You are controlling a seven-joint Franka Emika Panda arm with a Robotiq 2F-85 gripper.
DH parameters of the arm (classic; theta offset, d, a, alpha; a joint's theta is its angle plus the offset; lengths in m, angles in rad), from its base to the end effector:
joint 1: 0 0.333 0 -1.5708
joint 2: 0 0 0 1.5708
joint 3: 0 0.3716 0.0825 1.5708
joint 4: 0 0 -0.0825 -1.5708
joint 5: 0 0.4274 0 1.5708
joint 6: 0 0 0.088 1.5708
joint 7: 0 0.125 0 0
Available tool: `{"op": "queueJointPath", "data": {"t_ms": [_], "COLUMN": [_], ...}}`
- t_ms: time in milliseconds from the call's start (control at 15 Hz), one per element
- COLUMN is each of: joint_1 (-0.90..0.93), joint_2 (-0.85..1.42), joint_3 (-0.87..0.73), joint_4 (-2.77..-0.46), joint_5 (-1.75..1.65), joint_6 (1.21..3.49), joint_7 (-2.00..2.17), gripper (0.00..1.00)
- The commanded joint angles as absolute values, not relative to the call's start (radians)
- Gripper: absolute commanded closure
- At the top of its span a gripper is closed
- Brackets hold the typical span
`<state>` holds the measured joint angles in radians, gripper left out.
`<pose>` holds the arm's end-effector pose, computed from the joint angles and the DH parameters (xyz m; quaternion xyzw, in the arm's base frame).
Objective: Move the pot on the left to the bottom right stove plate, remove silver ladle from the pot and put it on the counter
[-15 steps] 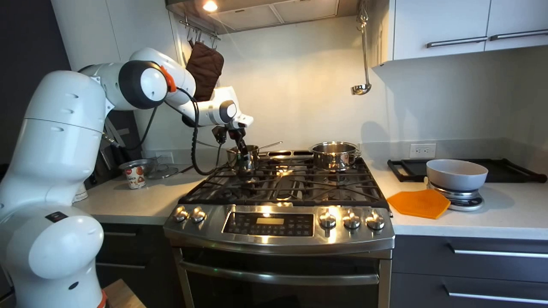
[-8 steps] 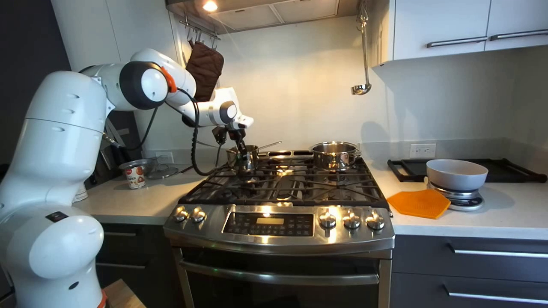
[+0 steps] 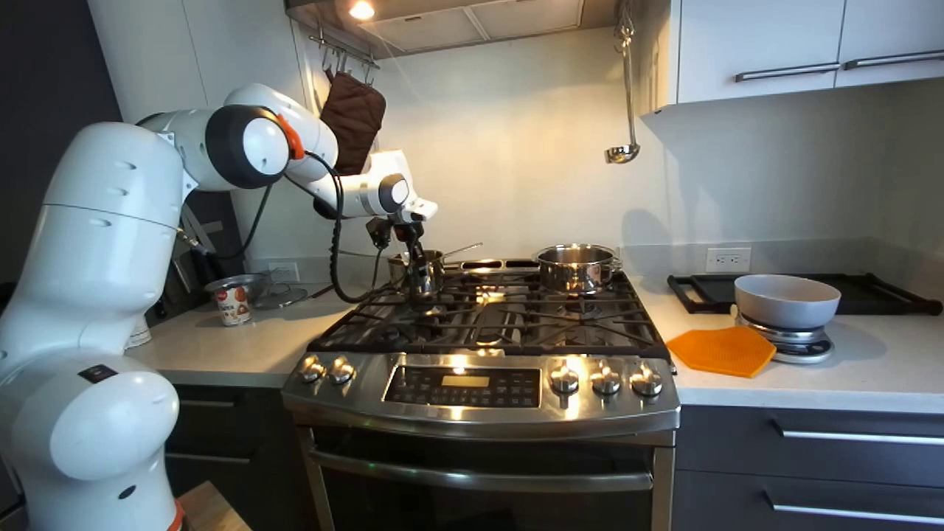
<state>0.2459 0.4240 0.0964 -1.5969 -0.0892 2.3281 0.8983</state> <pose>0.7300 0.2460 0.4348 -0.9548 0.2537 -0.1358 0.0751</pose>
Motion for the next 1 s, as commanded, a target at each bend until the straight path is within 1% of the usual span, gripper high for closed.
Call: {"op": "queueJointPath", "data": {"t_ms": [0, 533, 933], "joint_1": [0.239, 0.199, 0.180], "joint_2": [0.379, 0.311, 0.220], "joint_3": [0.084, 0.080, 0.061], "joint_4": [-1.631, -1.720, -1.824], "joint_5": [-0.044, 0.039, 0.030], "joint_6": [2.326, 2.369, 2.401], "joint_7": [0.869, 0.814, 0.812], "gripper": [0.98, 0.98, 0.98]}}
